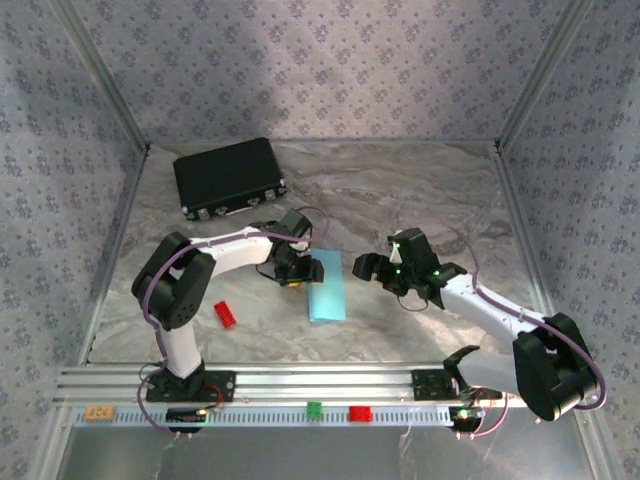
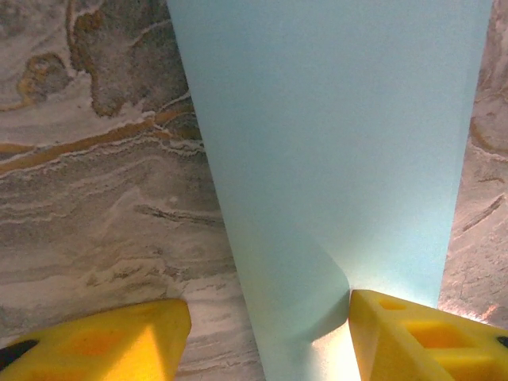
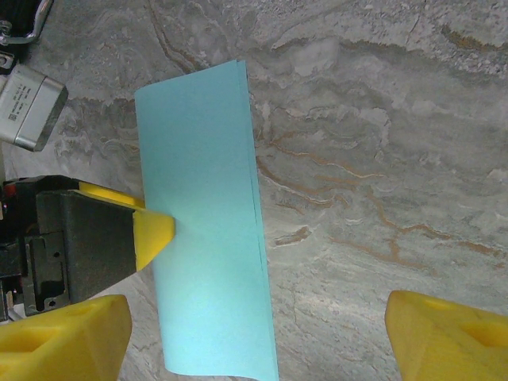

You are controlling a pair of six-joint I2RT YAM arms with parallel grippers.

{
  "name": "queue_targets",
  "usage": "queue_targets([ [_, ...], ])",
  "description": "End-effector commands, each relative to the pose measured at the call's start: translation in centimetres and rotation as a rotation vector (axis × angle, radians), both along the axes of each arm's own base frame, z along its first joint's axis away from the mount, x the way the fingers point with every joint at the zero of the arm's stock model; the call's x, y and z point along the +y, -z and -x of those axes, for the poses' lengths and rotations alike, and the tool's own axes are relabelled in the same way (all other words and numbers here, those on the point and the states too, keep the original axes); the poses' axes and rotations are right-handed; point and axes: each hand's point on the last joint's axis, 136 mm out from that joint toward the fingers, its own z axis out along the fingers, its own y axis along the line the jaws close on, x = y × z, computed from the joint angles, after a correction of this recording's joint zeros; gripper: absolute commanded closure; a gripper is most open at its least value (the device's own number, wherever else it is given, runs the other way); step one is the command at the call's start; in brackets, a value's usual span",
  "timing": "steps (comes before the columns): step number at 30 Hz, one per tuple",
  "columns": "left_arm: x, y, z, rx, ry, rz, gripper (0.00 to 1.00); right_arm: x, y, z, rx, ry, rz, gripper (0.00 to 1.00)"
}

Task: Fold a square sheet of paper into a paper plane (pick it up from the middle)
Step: Hold the square sheet of paper at the center of the table.

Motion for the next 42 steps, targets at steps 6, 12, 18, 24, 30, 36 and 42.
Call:
queue_targets([
  [6, 1.4, 4.8, 1.7, 0.059, 0.050, -0.135, 0.41, 0.0, -0.5, -0.4, -0.009, 0.011, 0.017, 0.14],
  [12, 0.9, 5.0, 1.8, 0.054, 0.107, -0.147, 0.41, 0.0, -0.6, -0.5, -0.010, 0.012, 0.018, 0.14],
  [18, 1.1, 4.9, 1.5, 0.043, 0.098, -0.171, 0.41, 0.0, -0.5, -0.4, -0.008, 0.011, 0.020, 0.14],
  [24, 0.8, 4.5, 0.9, 0.030, 0.072, -0.171, 0.41, 0.0, -0.4, -0.4, -0.006, 0.013, 0.021, 0.14],
  [30, 0.7, 4.2, 0.6, 0.027, 0.062, -0.173, 0.40, 0.0, -0.5, -0.4, -0.006, 0.012, 0.021, 0.14],
  [36, 0.8, 4.5, 0.7, 0.035, 0.044, -0.178, 0.40, 0.0, -0.5, -0.4, -0.004, 0.012, 0.021, 0.14],
  [42, 0.1, 4.7, 0.9, 0.055, 0.017, -0.125, 0.41, -0.1, -0.5, -0.4, -0.003, 0.014, 0.022, 0.14],
])
